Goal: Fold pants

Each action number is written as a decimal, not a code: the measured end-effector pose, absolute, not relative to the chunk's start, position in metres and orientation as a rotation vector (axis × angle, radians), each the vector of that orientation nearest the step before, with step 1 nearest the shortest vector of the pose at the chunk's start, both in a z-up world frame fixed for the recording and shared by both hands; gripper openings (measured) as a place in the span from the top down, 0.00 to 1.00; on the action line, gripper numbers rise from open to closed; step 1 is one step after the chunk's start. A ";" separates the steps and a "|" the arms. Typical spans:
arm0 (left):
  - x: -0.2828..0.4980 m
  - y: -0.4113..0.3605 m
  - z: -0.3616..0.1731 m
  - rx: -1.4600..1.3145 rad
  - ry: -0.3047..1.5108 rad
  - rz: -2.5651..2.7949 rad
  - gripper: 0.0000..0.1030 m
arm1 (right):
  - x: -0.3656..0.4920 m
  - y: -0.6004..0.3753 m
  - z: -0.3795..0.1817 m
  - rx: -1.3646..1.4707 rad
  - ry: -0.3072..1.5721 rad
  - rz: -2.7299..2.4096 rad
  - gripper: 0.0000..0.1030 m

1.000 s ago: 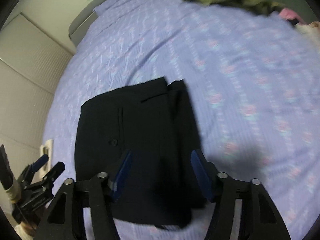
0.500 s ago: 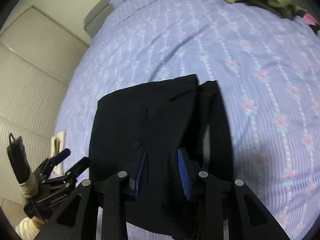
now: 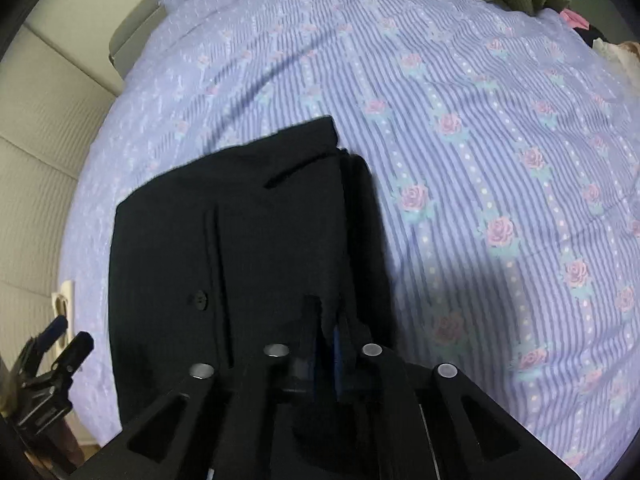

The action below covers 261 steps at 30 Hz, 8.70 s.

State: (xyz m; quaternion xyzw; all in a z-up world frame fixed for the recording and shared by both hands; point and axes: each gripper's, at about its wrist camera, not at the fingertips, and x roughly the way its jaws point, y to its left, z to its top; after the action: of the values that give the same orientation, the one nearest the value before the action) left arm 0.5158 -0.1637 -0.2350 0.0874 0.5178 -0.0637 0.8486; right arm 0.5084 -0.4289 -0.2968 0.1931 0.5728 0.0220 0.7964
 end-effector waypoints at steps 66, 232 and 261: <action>0.587 -0.065 -0.296 -0.387 1.292 -0.514 0.65 | 0.504 -0.408 -0.313 0.346 1.385 -0.100 0.69; 0.074 0.186 0.095 0.079 0.603 -0.086 0.00 | 0.087 -0.034 0.045 0.030 0.625 0.120 0.17; 0.067 0.176 0.104 0.076 0.593 -0.117 0.00 | 0.076 -0.058 0.048 0.071 0.627 0.083 0.17</action>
State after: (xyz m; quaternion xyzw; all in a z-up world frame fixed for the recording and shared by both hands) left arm 0.0673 0.1761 0.1035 0.0372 0.2918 -0.0574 0.9540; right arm 0.0760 -0.0580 0.0484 0.0349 0.3082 0.0409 0.9498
